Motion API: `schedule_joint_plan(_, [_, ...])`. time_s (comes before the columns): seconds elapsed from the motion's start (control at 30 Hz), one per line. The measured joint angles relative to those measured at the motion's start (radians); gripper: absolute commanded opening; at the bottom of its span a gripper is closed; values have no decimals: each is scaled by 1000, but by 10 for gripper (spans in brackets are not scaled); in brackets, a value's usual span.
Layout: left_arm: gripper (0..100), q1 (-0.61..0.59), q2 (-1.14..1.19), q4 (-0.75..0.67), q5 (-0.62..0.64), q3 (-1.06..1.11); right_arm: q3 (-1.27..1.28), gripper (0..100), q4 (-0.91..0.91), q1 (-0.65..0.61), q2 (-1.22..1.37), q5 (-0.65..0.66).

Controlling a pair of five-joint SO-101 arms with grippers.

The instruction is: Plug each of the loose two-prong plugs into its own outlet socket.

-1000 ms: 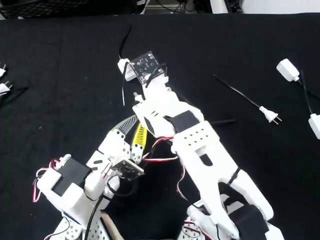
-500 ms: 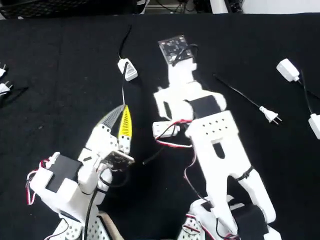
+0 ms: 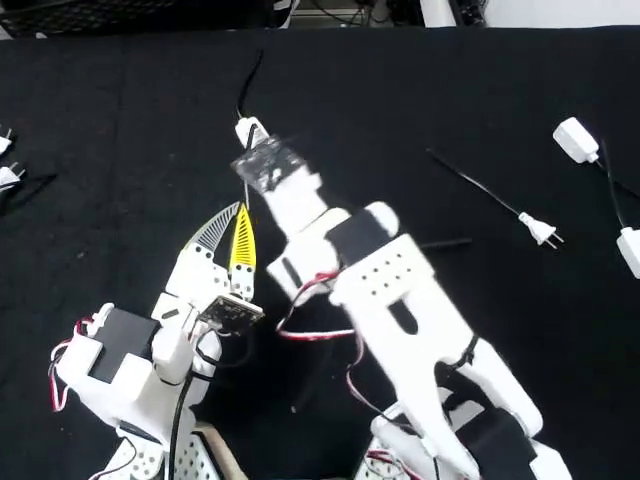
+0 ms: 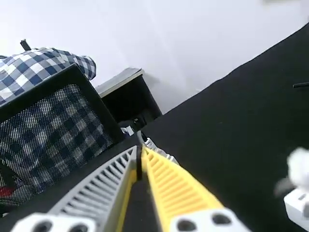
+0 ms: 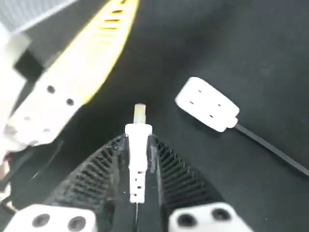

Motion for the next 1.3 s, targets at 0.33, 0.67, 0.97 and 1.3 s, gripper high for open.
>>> schedule_joint_plan(0.33, [30, 26, 0, 2, 0, 5, -98, 12, 21, -91, 0, 2])
schedule_joint_plan(0.67, [30, 55, 0, 2, 0, 20, -143, 12, -8, -98, 0, -34])
schedule_joint_plan(0.97, [30, 20, 0, 2, 0, 20, -132, 14, -12, 2, 2, -37])
schedule_joint_plan(1.3, [30, -201, -2, 11, 0, 23, 57, 372, -12, 149, 2, -37])
